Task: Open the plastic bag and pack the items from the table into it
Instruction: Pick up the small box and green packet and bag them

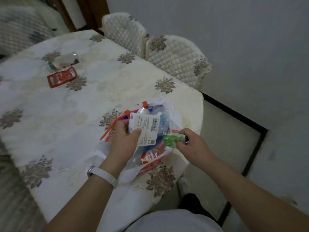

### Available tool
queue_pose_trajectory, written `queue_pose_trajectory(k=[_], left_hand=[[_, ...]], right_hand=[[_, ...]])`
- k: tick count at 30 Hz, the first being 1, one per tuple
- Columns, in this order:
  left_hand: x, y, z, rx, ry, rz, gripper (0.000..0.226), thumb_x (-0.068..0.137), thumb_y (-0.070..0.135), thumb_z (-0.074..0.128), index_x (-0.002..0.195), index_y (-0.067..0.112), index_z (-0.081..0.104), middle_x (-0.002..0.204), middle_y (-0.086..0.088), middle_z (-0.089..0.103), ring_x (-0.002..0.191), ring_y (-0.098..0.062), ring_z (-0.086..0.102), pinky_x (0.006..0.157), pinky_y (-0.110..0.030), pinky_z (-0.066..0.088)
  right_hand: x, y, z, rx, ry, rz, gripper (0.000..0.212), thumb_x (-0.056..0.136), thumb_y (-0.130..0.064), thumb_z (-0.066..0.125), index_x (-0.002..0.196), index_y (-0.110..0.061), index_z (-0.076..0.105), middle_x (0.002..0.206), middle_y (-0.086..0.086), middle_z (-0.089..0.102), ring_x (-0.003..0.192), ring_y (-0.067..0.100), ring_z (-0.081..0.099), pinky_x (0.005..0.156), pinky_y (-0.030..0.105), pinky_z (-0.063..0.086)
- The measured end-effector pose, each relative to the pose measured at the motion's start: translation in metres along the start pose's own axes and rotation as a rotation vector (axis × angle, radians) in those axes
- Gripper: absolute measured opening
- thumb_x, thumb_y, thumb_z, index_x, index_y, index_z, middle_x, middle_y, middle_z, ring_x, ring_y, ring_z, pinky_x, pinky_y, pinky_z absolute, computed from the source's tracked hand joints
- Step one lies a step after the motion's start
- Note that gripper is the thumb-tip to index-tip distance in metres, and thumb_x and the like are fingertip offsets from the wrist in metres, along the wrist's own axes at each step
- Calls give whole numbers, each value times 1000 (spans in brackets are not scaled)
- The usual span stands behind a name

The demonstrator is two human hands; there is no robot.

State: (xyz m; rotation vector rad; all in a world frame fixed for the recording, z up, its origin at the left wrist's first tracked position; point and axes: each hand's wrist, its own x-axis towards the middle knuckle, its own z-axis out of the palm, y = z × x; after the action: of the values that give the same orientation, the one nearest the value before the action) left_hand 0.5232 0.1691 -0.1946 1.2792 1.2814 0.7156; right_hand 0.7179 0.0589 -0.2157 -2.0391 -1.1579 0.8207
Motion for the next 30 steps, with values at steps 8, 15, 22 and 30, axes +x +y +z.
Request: queue_pose_trajectory(k=[8, 15, 22, 30], left_hand=[[-13, -5, 10, 178, 138, -168, 27, 94, 8, 61, 115, 23, 52, 122, 2, 65, 109, -18, 65, 79, -31, 61], [-27, -6, 25, 268, 425, -178, 32, 93, 6, 62, 114, 28, 53, 107, 11, 64, 102, -15, 64, 62, -10, 53], [-33, -8, 33, 543, 350, -179, 39, 91, 10, 62, 126, 25, 53, 113, 8, 62, 96, -9, 61, 59, -7, 49], [-43, -21, 40, 569, 526, -196, 61, 91, 21, 66, 146, 20, 42, 137, -1, 52, 124, -18, 52, 99, -35, 49]], right_hand=[[82, 14, 17, -274, -438, -301, 16, 82, -19, 58, 97, -23, 58, 92, 1, 65, 83, 22, 60, 69, 38, 51], [112, 24, 26, -359, -612, -490, 10, 84, -22, 58, 92, -18, 59, 89, 4, 63, 82, 24, 59, 65, 36, 49], [108, 27, 26, -450, -536, -707, 16, 82, -24, 59, 94, -14, 58, 93, 5, 63, 84, 27, 59, 64, 34, 42], [113, 41, 15, -507, -394, -817, 25, 79, -32, 68, 96, -14, 63, 87, 3, 61, 75, 25, 58, 60, 37, 50]])
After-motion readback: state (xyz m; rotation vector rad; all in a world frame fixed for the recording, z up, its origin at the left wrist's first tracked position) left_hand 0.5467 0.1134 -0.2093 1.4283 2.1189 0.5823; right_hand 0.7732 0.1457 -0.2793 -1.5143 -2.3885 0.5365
